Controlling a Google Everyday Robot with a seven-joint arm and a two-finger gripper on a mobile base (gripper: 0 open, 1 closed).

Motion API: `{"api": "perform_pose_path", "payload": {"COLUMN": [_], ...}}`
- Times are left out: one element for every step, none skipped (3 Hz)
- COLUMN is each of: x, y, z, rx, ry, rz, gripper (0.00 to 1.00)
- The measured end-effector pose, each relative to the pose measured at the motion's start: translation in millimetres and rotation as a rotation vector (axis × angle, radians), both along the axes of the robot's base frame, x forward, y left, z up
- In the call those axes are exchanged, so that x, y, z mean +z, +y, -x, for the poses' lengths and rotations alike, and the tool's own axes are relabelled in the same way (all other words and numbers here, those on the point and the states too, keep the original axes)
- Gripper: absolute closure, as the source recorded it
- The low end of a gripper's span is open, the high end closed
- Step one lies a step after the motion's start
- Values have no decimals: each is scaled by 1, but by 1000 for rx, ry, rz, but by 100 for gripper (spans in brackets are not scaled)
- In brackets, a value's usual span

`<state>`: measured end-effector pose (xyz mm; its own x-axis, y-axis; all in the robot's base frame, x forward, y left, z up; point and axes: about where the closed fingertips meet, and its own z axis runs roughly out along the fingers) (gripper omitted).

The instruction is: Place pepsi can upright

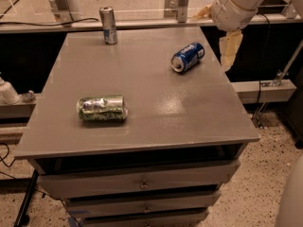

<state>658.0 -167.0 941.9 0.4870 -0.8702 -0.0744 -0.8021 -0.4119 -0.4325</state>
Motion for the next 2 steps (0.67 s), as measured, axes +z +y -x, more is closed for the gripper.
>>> {"api": "perform_pose_path", "payload": {"x": [-20, -45], "y": [10, 17], "z": [1, -3], "rx": [138, 283], "ry": [-5, -18], "rz": [63, 115], "gripper": [0, 0]}}
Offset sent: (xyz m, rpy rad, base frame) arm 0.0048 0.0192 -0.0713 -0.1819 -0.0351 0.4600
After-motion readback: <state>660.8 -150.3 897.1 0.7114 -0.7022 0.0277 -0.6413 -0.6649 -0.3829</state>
